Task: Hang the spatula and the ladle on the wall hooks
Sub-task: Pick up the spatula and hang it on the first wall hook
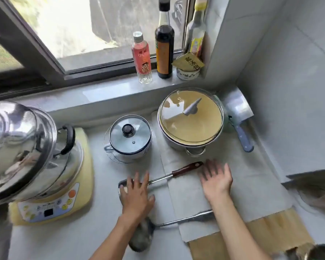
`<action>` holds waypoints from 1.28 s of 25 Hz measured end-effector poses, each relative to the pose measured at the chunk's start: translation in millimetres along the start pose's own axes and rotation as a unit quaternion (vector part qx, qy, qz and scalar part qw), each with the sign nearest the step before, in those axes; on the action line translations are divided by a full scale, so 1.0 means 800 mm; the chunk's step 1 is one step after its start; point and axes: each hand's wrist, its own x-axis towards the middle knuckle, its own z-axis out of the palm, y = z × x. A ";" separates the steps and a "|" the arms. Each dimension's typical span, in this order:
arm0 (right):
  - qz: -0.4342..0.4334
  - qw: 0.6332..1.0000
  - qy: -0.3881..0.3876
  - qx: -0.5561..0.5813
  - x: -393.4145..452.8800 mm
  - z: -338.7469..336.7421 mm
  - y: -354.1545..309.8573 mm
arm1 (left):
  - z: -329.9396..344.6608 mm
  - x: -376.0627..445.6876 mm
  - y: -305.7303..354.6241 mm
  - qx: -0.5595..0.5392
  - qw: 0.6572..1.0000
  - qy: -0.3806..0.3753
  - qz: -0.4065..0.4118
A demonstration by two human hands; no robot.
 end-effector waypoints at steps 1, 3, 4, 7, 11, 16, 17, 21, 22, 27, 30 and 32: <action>0.022 1.000 -0.009 -0.007 0.010 0.002 0.005 | 0.001 0.005 -0.001 -0.011 1.000 -0.016 0.005; 0.049 0.999 -0.014 -0.018 0.017 0.003 0.015 | 0.007 0.010 -0.008 -0.016 1.000 -0.014 0.016; 0.057 0.998 -0.018 -0.023 0.020 0.003 0.023 | 0.013 0.011 -0.013 -0.017 1.000 0.000 0.023; 0.099 0.994 -0.039 -0.001 0.017 0.001 0.032 | 0.022 0.009 -0.020 -0.036 0.999 0.009 0.031; 0.176 0.976 -0.096 -0.080 -0.006 0.016 0.086 | 0.022 0.005 -0.030 -0.039 0.998 0.011 0.051; 0.132 0.966 -0.174 -0.142 -0.062 0.049 0.133 | -0.004 -0.011 -0.046 -0.024 0.993 0.075 0.088; 0.102 0.963 -0.192 -0.157 -0.078 0.053 0.127 | -0.010 -0.021 -0.049 -0.039 0.990 0.093 0.103; -0.019 0.950 -0.243 -0.194 -0.148 0.074 0.061 | -0.051 -0.057 -0.034 -0.071 0.968 0.151 0.190; -0.050 0.947 -0.252 -0.196 -0.168 0.086 0.038 | -0.070 -0.060 -0.022 -0.071 0.960 0.161 0.216; -0.202 0.914 -0.256 -0.243 -0.259 0.167 -0.108 | -0.193 -0.054 0.086 -0.102 0.913 0.218 0.328; -0.275 0.884 -0.250 -0.282 -0.299 0.209 -0.200 | -0.262 -0.049 0.163 -0.136 0.883 0.250 0.373; -0.307 0.870 -0.239 -0.303 -0.319 0.235 -0.258 | -0.305 -0.049 0.214 -0.138 0.862 0.267 0.408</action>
